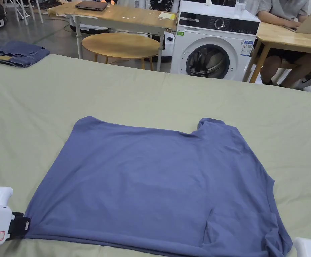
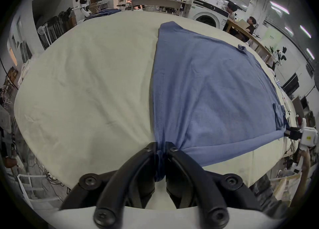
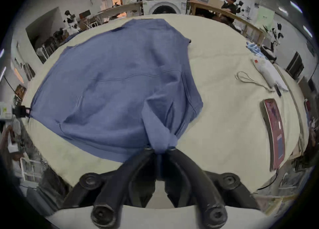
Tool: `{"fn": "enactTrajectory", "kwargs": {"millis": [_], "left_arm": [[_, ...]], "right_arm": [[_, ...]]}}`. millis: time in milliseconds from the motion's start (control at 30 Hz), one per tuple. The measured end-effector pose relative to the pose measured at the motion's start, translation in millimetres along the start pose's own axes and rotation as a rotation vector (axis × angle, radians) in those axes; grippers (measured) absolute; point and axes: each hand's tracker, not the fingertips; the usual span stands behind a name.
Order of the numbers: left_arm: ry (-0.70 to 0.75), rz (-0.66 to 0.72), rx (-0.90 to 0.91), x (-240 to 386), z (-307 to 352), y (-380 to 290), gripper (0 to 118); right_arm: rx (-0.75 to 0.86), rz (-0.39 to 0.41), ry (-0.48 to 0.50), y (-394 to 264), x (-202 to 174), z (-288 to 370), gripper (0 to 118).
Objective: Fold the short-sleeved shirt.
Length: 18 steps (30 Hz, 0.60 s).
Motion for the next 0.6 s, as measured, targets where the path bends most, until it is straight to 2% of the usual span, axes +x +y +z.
{"fn": "enactTrajectory", "kwargs": {"millis": [67, 333, 467, 600], "left_arm": [[-0.001, -0.008, 0.008, 1, 4, 1, 3], [-0.044, -0.006, 0.127, 4, 31, 34, 3], [-0.045, -0.014, 0.182, 8, 32, 74, 3], [-0.049, -0.013, 0.215, 10, 21, 120, 3]], "right_arm": [[0.024, 0.056, -0.027, 4, -3, 7, 5], [0.2, 0.058, 0.011, 55, -8, 58, 5], [0.224, 0.073, -0.001, 99, -9, 52, 5], [0.24, 0.056, -0.004, 143, -7, 30, 5]]}}
